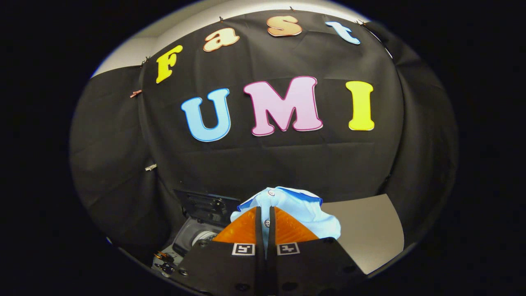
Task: Put the clothes into the washing machine and then close the washing machine lid.
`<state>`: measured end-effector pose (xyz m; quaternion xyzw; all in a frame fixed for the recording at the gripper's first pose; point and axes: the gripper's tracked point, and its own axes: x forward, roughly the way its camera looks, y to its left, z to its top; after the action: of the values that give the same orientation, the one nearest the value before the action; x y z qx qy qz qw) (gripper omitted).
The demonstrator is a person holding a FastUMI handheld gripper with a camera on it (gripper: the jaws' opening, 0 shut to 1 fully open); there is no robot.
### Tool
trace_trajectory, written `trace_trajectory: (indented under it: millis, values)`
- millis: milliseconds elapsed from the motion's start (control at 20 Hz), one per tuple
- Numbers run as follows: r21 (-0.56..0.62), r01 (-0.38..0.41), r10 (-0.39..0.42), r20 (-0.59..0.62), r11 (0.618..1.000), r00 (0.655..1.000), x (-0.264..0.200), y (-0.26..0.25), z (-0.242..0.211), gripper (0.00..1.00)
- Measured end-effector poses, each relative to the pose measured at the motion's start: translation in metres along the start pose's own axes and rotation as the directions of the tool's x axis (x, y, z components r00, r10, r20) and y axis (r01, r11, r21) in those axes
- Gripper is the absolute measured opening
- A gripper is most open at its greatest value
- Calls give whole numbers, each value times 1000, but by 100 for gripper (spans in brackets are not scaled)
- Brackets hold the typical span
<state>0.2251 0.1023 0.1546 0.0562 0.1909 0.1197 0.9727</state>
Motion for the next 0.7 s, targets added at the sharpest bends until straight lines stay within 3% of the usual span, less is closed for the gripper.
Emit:
trace_trajectory:
  millis: [700]
  values:
    - [-9, -178, 178, -20, 984, 984, 38, 177, -13, 5]
